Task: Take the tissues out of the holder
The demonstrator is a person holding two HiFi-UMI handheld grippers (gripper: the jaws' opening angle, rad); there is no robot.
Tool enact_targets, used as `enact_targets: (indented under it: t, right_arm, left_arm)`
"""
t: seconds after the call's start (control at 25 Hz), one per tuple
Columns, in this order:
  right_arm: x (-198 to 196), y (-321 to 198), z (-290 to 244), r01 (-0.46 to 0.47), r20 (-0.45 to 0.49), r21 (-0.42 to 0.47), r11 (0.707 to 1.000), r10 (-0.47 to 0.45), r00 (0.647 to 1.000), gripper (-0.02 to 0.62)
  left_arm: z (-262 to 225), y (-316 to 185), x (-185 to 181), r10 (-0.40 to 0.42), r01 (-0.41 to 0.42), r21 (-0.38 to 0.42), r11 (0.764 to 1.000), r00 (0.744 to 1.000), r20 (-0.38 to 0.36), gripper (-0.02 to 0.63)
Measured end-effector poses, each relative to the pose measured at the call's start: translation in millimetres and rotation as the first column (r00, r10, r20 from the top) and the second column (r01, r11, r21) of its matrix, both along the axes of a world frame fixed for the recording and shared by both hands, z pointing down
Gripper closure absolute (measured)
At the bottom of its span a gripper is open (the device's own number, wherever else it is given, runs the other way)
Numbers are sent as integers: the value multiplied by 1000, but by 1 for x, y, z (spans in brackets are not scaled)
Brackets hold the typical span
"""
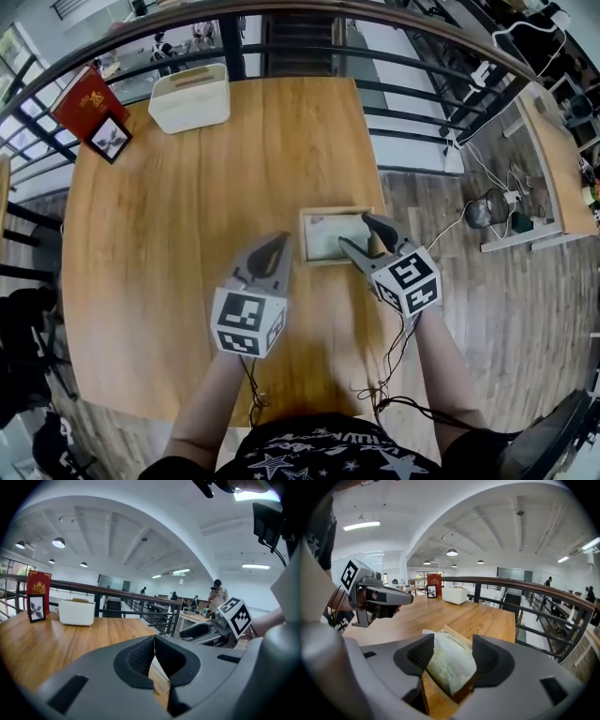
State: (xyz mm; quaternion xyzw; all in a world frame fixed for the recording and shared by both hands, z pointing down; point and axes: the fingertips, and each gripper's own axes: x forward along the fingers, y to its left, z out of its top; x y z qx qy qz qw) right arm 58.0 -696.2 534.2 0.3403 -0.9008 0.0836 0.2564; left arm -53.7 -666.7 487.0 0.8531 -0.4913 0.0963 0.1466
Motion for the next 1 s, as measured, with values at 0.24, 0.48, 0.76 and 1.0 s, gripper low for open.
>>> enact_targets:
  t: [0.24,0.48,0.76,1.0]
  right_arm:
    - [-14,-7,24,147,-156,-10,989,-147,977,347]
    - [-19,-9,38,187,-230,-18,982,-186,955,347]
    - [-20,-19,45,206,-309,-8,979,-198,930,440]
    - [-24,-18,56,228,-357,-47,973,-229,906,479]
  left_arm:
    - [17,-9,3,10,-10,-26,1000,1000,-10,592]
    - [23,-12,1,12,-13,-41,999,999,-33,592]
    - [29,-14,-9,-5,3,-57,998,999,-45,592]
    - [35,-12,-19,-25,21,-74,997,998,-53,592]
